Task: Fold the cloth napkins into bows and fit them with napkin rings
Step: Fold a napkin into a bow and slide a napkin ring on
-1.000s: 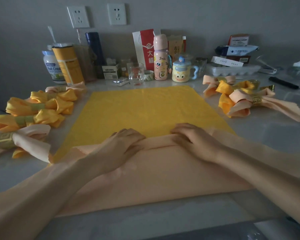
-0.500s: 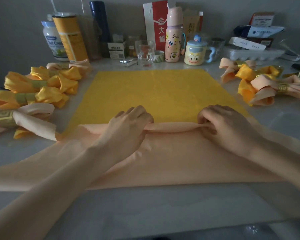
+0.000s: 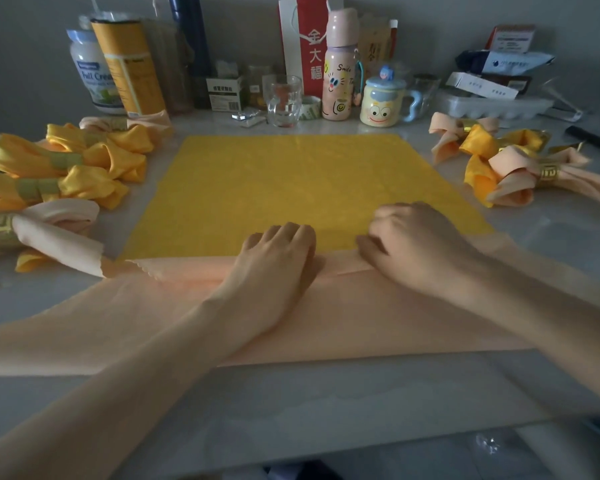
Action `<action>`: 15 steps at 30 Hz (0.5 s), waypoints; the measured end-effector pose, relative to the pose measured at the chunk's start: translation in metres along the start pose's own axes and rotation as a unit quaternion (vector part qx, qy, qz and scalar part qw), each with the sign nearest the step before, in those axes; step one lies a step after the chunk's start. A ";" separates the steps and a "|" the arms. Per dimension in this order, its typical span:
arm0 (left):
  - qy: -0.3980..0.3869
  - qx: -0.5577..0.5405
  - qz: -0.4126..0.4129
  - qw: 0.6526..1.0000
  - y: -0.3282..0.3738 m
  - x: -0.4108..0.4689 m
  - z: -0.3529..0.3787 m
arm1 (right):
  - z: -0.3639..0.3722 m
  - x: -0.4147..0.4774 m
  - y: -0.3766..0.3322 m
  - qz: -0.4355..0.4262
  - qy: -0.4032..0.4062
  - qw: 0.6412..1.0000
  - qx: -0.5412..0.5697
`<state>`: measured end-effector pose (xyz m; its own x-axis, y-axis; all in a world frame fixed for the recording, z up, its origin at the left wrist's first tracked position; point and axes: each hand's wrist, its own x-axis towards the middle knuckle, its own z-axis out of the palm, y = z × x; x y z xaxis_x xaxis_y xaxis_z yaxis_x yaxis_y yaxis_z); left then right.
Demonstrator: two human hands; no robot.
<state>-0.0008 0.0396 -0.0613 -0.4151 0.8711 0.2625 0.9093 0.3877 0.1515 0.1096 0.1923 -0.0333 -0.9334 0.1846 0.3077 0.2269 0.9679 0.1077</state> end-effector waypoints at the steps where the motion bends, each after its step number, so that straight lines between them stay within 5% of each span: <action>1: -0.009 0.008 0.009 1.000 -0.001 0.000 0.003 | 0.004 0.004 -0.008 -0.023 0.011 1.000 0.012; 6: -0.039 0.010 0.012 0.999 -0.008 0.001 0.007 | 0.024 0.017 -0.031 -0.022 -0.075 0.984 0.160; 12: -0.106 0.017 -0.015 0.994 -0.010 0.002 0.008 | 0.021 0.005 -0.015 0.046 -0.193 0.970 0.137; 15: -0.106 0.008 -0.011 0.994 -0.012 0.002 0.008 | 0.020 -0.010 0.004 0.060 -0.175 0.973 0.139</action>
<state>-0.0127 0.0392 -0.0699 -0.4202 0.9059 0.0521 0.9014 0.4101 0.1391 0.1137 0.1980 -0.0551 -0.9532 0.2992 -0.0429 0.3019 0.9354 -0.1840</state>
